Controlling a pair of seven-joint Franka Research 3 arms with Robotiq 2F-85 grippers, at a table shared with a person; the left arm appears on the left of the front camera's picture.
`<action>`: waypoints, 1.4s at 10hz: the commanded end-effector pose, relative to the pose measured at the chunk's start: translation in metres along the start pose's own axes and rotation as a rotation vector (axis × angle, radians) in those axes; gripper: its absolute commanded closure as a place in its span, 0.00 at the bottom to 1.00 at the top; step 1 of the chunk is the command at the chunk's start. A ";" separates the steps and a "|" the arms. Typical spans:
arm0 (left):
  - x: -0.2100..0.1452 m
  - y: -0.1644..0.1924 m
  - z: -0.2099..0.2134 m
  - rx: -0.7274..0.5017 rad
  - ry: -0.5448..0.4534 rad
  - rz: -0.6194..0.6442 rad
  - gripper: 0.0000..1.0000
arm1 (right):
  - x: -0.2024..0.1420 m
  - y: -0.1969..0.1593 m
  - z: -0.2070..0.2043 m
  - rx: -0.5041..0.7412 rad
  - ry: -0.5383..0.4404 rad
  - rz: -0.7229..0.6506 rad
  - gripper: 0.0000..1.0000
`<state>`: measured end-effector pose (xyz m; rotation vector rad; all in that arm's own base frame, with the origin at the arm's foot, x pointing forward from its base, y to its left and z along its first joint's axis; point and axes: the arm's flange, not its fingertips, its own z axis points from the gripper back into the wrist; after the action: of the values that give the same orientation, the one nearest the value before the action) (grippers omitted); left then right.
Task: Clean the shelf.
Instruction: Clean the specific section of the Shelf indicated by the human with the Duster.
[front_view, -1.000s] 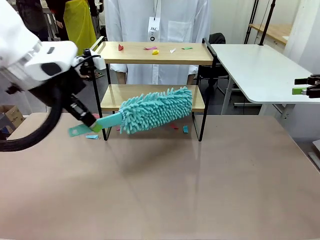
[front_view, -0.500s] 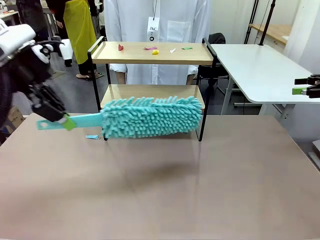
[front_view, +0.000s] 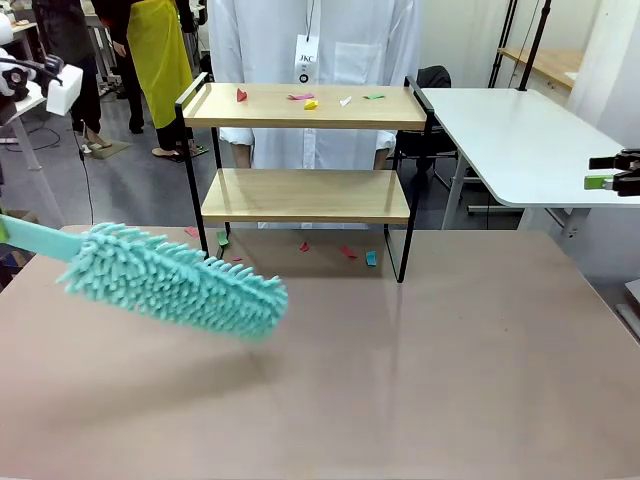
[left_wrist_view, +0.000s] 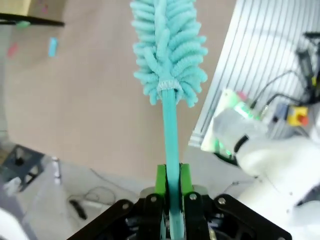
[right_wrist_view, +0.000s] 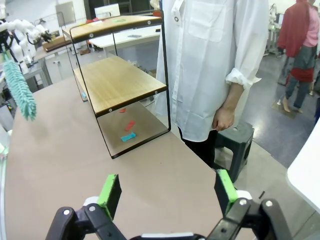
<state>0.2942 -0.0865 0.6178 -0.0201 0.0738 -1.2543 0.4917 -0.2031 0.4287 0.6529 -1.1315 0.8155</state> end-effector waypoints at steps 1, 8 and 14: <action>0.010 0.011 0.009 0.004 0.069 -0.083 0.87 | 0.003 0.001 0.000 -0.001 -0.001 0.006 0.00; 0.015 0.008 0.000 -0.012 0.068 -0.054 0.87 | 0.003 0.001 0.000 -0.001 -0.001 0.006 0.00; 0.015 0.008 0.000 -0.012 0.068 -0.054 0.87 | 0.003 0.001 0.000 -0.001 -0.001 0.006 0.00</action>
<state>0.3085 -0.1011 0.6154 0.0137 0.1408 -1.3120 0.4917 -0.2032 0.4287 0.6528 -1.1315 0.8154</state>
